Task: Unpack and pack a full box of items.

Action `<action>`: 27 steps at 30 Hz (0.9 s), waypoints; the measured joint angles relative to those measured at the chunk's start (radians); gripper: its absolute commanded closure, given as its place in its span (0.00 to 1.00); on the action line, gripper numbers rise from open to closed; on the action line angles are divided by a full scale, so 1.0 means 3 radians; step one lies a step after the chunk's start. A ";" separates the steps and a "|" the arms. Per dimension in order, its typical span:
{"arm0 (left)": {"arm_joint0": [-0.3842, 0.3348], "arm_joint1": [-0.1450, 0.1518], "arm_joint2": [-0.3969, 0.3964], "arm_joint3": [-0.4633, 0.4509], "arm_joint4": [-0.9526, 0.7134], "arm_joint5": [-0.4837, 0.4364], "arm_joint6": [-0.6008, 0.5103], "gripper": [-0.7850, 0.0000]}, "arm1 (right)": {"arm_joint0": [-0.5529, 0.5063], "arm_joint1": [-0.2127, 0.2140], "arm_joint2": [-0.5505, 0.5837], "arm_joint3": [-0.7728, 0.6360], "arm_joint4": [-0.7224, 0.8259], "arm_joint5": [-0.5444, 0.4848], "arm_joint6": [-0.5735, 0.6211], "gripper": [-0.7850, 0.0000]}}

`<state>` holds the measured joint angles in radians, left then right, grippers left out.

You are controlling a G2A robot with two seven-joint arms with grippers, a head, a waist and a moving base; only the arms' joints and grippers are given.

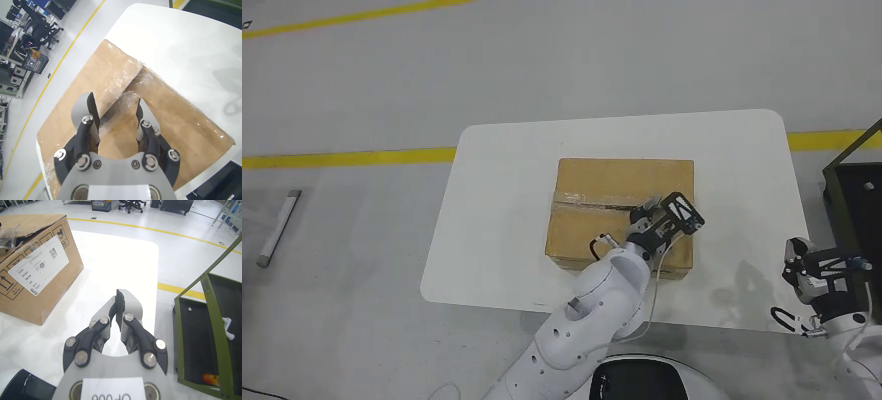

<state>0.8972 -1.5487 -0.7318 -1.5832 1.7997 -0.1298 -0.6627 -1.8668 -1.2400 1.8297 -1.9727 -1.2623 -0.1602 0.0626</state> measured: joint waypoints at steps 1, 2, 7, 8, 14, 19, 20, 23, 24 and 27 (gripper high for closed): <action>-0.0008 -0.0007 0.0005 0.0010 0.0014 -0.0004 0.0004 0.31 | -0.0001 -0.0001 0.0000 -0.0001 0.0000 0.0003 0.0001 1.00; -0.0013 -0.0012 0.0008 0.0016 0.0029 -0.0005 0.0007 0.32 | -0.0001 -0.0001 0.0000 -0.0002 0.0000 0.0004 0.0001 1.00; -0.0007 -0.0034 0.0003 0.0024 0.0124 0.0025 0.0029 0.64 | 0.0014 -0.0002 0.0004 -0.0011 0.0004 -0.0004 0.0008 1.00; -0.0003 -0.0037 -0.0003 0.0024 0.0138 0.0035 0.0029 0.76 | 0.0018 -0.0002 0.0001 -0.0010 0.0002 -0.0006 0.0011 1.00; 0.0021 -0.0056 -0.0045 0.0014 0.0205 0.0066 0.0052 1.00 | 0.0046 -0.0003 -0.0026 0.0001 -0.0008 -0.0016 0.0024 1.00; 0.0066 -0.0067 -0.0114 -0.0024 0.0240 0.0133 0.0056 1.00 | 0.0065 -0.0004 -0.0037 0.0000 -0.0010 -0.0025 0.0043 1.00; 0.0075 -0.0070 -0.0131 -0.0032 0.0242 0.0160 0.0051 1.00 | 0.0068 -0.0004 -0.0039 0.0000 -0.0010 -0.0026 0.0043 1.00; 0.0094 -0.0079 -0.0196 -0.0082 0.0252 0.0255 0.0030 1.00 | 0.0080 -0.0004 -0.0041 -0.0007 -0.0005 -0.0030 0.0049 1.00; 0.0096 -0.0080 -0.0219 -0.0106 0.0264 0.0275 0.0023 1.00 | 0.0086 -0.0004 -0.0039 -0.0012 0.0000 -0.0030 0.0053 1.00; 0.0100 -0.0077 -0.0330 -0.0210 0.0335 0.0345 -0.0004 1.00 | 0.0117 -0.0003 -0.0032 -0.0039 0.0037 -0.0054 0.0049 1.00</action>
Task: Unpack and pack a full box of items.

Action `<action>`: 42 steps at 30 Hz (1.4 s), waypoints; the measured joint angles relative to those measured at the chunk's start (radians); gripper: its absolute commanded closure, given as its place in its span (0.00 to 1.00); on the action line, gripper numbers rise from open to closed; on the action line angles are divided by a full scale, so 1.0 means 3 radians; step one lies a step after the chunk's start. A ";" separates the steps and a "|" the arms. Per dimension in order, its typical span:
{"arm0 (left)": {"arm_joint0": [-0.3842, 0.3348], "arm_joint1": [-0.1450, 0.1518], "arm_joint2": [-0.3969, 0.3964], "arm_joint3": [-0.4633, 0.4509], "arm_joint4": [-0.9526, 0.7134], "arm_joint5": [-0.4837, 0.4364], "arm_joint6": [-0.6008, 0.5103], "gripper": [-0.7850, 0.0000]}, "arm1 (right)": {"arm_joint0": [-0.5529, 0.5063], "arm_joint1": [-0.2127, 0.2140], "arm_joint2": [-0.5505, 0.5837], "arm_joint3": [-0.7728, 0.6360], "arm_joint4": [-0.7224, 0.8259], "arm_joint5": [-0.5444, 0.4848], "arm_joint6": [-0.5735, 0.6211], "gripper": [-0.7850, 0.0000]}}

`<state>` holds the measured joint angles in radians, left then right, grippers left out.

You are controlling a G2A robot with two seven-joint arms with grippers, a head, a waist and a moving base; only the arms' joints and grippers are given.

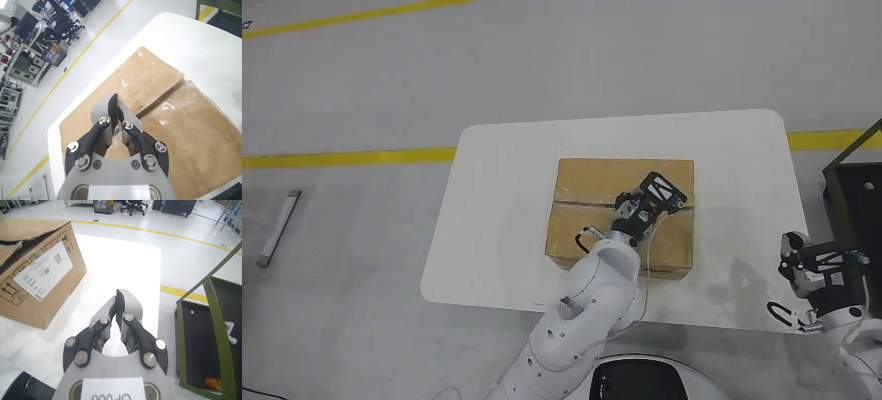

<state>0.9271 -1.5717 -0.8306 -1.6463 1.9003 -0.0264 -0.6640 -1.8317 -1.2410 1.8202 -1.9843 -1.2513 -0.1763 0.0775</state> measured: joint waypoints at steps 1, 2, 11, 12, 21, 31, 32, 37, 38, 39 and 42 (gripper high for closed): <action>0.0004 0.0005 -0.0055 -0.0048 0.0047 0.0019 -0.0010 1.00 | 0.0016 0.0001 0.0002 -0.0012 0.0015 -0.0022 -0.0002 1.00; 0.0008 0.0011 -0.0102 -0.0086 0.0085 0.0030 -0.0021 1.00 | 0.0030 0.0003 0.0003 -0.0022 0.0015 -0.0039 -0.0003 1.00; 0.0130 0.0095 -0.0740 -0.0549 0.0443 0.0002 -0.0161 1.00 | 0.0239 0.0016 -0.0052 -0.0166 0.0088 -0.0231 0.0025 1.00; 0.0151 0.0104 -0.0806 -0.0575 0.0511 0.0012 -0.0167 1.00 | 0.0273 0.0019 -0.0060 -0.0184 0.0089 -0.0259 0.0036 1.00; 0.0335 0.0149 -0.1293 -0.0811 0.0898 0.0205 -0.0271 1.00 | 0.0608 0.0036 -0.0293 -0.0305 0.0090 -0.0456 0.0222 1.00; 0.0401 0.0172 -0.1699 -0.0772 0.1028 0.0367 -0.0175 1.00 | 0.0776 0.0049 -0.0664 -0.0307 -0.0074 -0.0676 0.0376 1.00; 0.0391 0.0170 -0.1729 -0.0770 0.0999 0.0397 -0.0172 1.00 | 0.0793 0.0051 -0.0689 -0.0300 -0.0076 -0.0713 0.0387 1.00; 0.0374 0.0164 -0.1813 -0.0731 0.0966 0.0483 -0.0173 1.00 | 0.0878 0.0059 -0.0773 -0.0242 -0.0054 -0.0794 0.0478 1.00; 0.0371 0.0164 -0.1831 -0.0717 0.0967 0.0491 -0.0176 1.00 | 0.0893 0.0060 -0.0788 -0.0226 -0.0039 -0.0795 0.0503 1.00; 0.0368 0.0163 -0.1848 -0.0706 0.0964 0.0500 -0.0177 0.85 | 0.0909 0.0061 -0.0803 -0.0212 -0.0033 -0.0795 0.0525 1.00; 0.0365 0.0161 -0.1885 -0.0673 0.0939 0.0488 -0.0198 0.00 | 0.0941 0.0063 -0.0850 -0.0172 -0.0027 -0.0786 0.0584 1.00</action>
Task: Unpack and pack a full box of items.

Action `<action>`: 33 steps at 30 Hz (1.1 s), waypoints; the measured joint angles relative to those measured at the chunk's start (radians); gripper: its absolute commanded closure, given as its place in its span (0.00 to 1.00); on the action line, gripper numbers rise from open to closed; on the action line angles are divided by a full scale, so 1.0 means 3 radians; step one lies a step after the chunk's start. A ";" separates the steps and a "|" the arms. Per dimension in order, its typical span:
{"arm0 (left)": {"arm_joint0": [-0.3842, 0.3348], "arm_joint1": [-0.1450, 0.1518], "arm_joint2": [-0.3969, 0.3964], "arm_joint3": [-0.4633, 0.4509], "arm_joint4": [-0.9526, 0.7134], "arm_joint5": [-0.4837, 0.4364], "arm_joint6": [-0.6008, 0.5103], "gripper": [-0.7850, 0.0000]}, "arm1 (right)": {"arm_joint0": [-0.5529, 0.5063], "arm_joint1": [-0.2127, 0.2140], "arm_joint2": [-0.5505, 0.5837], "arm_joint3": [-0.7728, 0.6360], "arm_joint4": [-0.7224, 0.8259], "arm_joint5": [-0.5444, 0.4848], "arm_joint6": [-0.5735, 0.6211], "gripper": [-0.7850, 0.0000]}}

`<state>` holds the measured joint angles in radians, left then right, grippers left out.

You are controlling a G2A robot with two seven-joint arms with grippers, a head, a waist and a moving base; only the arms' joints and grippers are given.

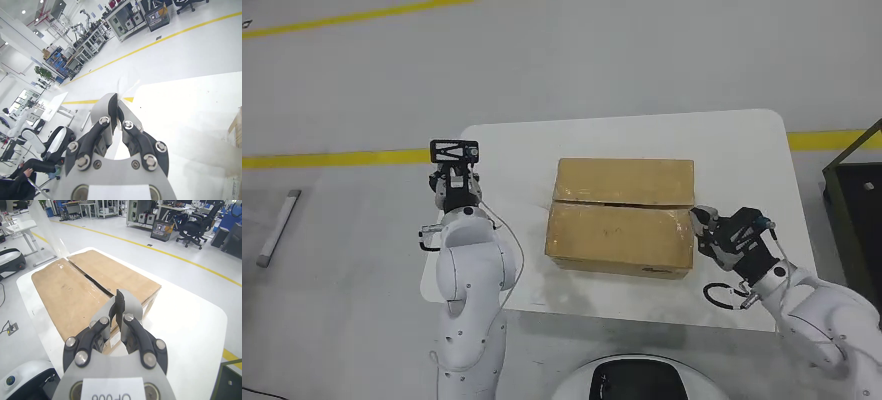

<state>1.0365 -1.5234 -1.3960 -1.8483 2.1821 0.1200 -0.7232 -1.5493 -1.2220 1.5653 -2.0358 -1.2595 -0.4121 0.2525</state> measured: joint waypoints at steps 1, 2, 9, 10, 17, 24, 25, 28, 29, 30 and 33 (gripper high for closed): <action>0.0000 0.0000 -0.0010 0.0015 0.0009 -0.0015 -0.0009 0.00 | 0.0008 0.0001 -0.0017 0.0015 0.0003 0.0004 0.0024 1.00; -0.0001 0.0000 -0.0022 0.0028 0.0012 -0.0017 -0.0026 0.00 | 0.0014 0.0002 -0.0029 0.0029 0.0002 0.0008 0.0044 1.00; -0.0024 -0.0003 -0.0092 0.0099 0.0173 0.0034 -0.0141 0.00 | 0.0070 0.0009 -0.0092 0.0098 -0.0018 0.0044 0.0137 1.00; -0.0029 -0.0005 -0.0111 0.0099 0.0161 0.0051 -0.0166 0.00 | 0.0076 0.0011 -0.0095 0.0099 -0.0022 0.0050 0.0140 1.00; -0.0054 -0.0003 -0.0252 0.0117 0.0187 0.0071 -0.0213 0.00 | 0.0106 0.0020 -0.0104 0.0130 -0.0014 0.0080 0.0170 1.00; -0.0054 0.0005 -0.0395 0.0082 0.0166 0.0069 -0.0160 0.00 | 0.0145 0.0029 -0.0097 0.0166 0.0024 0.0102 0.0203 1.00; -0.0056 0.0006 -0.0418 0.0077 0.0166 0.0062 -0.0151 0.00 | 0.0153 0.0032 -0.0097 0.0178 0.0018 0.0097 0.0209 1.00; -0.0069 0.0012 -0.0471 0.0078 0.0155 0.0027 -0.0108 0.00 | 0.0176 0.0036 -0.0100 0.0215 0.0028 0.0098 0.0223 1.00; -0.0073 0.0014 -0.0485 0.0084 0.0161 0.0018 -0.0093 0.00 | 0.0182 0.0037 -0.0103 0.0224 0.0037 0.0098 0.0228 1.00; -0.0075 0.0016 -0.0495 0.0088 0.0171 0.0010 -0.0081 0.00 | 0.0187 0.0038 -0.0106 0.0231 0.0046 0.0098 0.0235 1.00; -0.0079 0.0016 -0.0508 0.0063 0.0179 0.0010 -0.0074 0.00 | 0.0201 0.0042 -0.0114 0.0243 0.0058 0.0088 0.0248 1.00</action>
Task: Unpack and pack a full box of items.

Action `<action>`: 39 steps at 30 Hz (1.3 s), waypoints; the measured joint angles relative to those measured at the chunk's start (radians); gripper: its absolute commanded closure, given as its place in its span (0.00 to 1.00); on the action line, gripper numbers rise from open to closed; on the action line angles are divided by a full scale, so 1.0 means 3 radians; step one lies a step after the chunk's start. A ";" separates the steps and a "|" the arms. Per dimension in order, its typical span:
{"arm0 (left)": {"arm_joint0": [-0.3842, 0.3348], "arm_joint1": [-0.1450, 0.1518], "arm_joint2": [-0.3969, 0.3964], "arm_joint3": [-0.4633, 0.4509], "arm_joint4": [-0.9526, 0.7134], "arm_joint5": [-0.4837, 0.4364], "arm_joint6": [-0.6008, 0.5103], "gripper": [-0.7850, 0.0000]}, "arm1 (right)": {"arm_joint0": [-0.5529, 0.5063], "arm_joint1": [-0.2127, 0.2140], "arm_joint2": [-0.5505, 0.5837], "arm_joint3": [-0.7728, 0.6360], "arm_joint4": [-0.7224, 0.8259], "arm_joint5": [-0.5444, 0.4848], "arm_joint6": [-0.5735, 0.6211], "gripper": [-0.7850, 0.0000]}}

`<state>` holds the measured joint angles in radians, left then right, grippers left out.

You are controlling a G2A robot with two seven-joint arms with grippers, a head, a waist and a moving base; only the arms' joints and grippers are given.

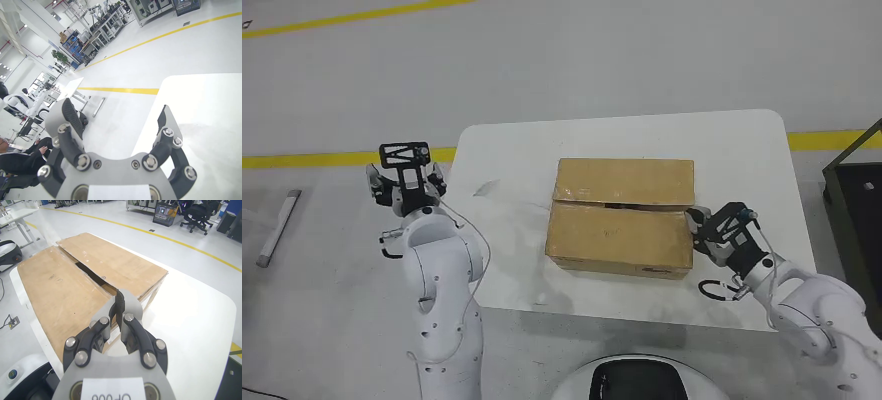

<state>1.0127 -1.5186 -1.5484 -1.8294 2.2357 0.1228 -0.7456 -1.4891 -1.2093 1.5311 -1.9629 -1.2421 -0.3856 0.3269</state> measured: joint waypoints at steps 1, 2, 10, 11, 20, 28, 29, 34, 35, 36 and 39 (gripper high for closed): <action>0.0006 -0.0002 0.0021 -0.0032 -0.0006 -0.0019 -0.0001 0.00 | 0.0001 0.0002 0.0003 -0.0004 0.0007 0.0003 -0.0006 1.00; 0.0015 -0.0005 0.0046 -0.0061 -0.0012 -0.0042 -0.0002 0.00 | -0.0002 0.0002 0.0012 -0.0011 0.0016 0.0017 -0.0018 1.00; 0.0175 -0.0059 0.0679 -0.0324 -0.0108 -0.0373 -0.0008 0.00 | -0.0177 0.0025 0.0331 -0.0207 0.0106 0.0147 -0.0188 1.00; 0.0192 -0.0071 0.0790 -0.0335 -0.0167 -0.0409 -0.0014 0.00 | -0.0214 0.0028 0.0384 -0.0217 0.0117 0.0147 -0.0203 1.00; 0.0189 -0.0207 0.1921 0.0031 -0.0611 -0.0671 0.0023 0.00 | -0.0664 0.0052 0.0923 -0.0194 0.0306 0.0175 -0.0358 1.00; -0.0067 -0.0280 0.2216 0.0507 -0.0559 -0.0897 -0.0055 0.00 | -0.0959 0.0053 0.1127 -0.0176 0.0364 0.0168 -0.0458 1.00; -0.0090 -0.0284 0.2216 0.0549 -0.0532 -0.0888 -0.0061 0.00 | -0.0983 0.0052 0.1135 -0.0176 0.0370 0.0172 -0.0468 1.00; -0.0226 -0.0313 0.2219 0.0783 -0.0373 -0.0839 -0.0108 0.00 | -0.1074 0.0050 0.1183 -0.0188 0.0397 0.0194 -0.0503 1.00; -0.0257 -0.0317 0.2215 0.0823 -0.0338 -0.0842 -0.0116 0.00 | -0.1080 0.0050 0.1188 -0.0190 0.0400 0.0197 -0.0505 1.00; -0.0285 -0.0321 0.2211 0.0860 -0.0307 -0.0844 -0.0118 0.00 | -0.1085 0.0050 0.1191 -0.0193 0.0404 0.0200 -0.0507 1.00; -0.0354 -0.0340 0.2199 0.0949 -0.0339 -0.0878 -0.0093 0.00 | -0.1095 0.0049 0.1193 -0.0198 0.0417 0.0217 -0.0509 1.00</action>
<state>0.9066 -1.6206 -0.8885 -1.5448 2.1342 -0.1405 -0.7735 -1.8176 -1.1947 1.8891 -2.0222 -1.1170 -0.3206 0.1740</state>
